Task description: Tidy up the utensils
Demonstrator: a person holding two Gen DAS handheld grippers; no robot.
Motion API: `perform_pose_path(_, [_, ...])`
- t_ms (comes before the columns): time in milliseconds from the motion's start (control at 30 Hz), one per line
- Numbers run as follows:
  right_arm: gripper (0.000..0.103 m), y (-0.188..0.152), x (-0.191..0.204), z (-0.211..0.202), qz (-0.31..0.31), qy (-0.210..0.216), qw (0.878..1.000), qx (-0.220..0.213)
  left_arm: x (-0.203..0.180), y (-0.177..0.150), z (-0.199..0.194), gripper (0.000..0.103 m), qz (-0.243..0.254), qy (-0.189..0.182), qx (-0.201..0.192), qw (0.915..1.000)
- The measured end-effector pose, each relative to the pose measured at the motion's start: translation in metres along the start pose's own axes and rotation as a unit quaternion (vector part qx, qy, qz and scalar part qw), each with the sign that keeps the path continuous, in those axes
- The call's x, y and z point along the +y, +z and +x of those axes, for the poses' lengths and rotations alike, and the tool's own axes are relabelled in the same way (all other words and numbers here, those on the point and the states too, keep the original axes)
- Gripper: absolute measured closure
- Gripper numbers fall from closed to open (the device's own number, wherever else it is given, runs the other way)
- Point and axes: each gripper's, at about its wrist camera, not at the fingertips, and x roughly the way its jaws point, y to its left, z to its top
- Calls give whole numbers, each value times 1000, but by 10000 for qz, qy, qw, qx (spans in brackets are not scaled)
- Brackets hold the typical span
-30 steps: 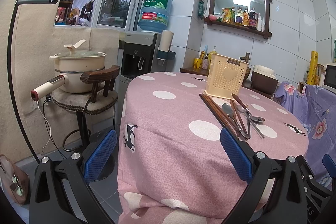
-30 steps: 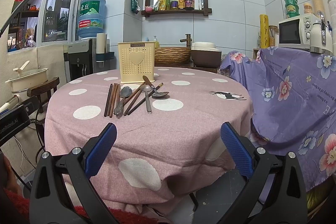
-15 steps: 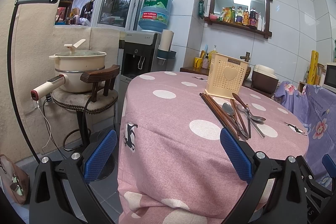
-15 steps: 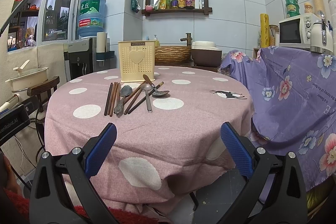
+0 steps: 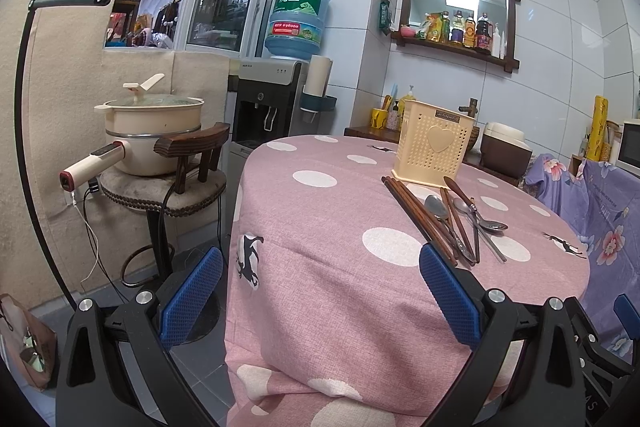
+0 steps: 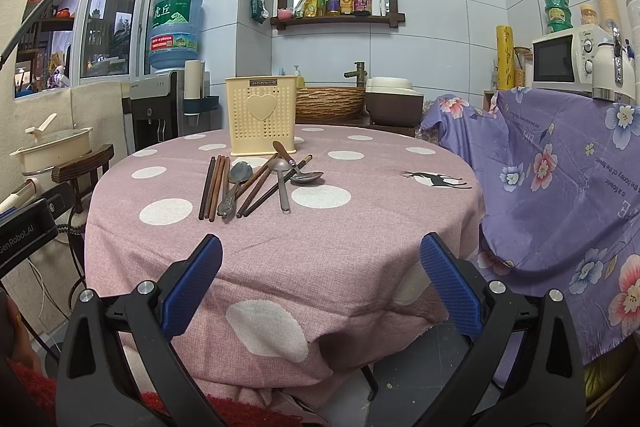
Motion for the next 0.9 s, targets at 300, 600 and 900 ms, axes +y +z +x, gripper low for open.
perform_pose_path(300, [5, -1, 2, 16, 13, 298, 9991, 306, 26, -21, 11, 5, -136, -49, 214, 9997])
perform_pose_path(600, [5, 17, 10, 45, -579, 339, 9955, 662, 28, 2, 39, 5, -147, -54, 688, 9975])
perform_pose_path(900, [5, 58, -9, 90, -553, 379, 9934, 929, 12, 48, 69, 5, 182, -502, 879, 9947])
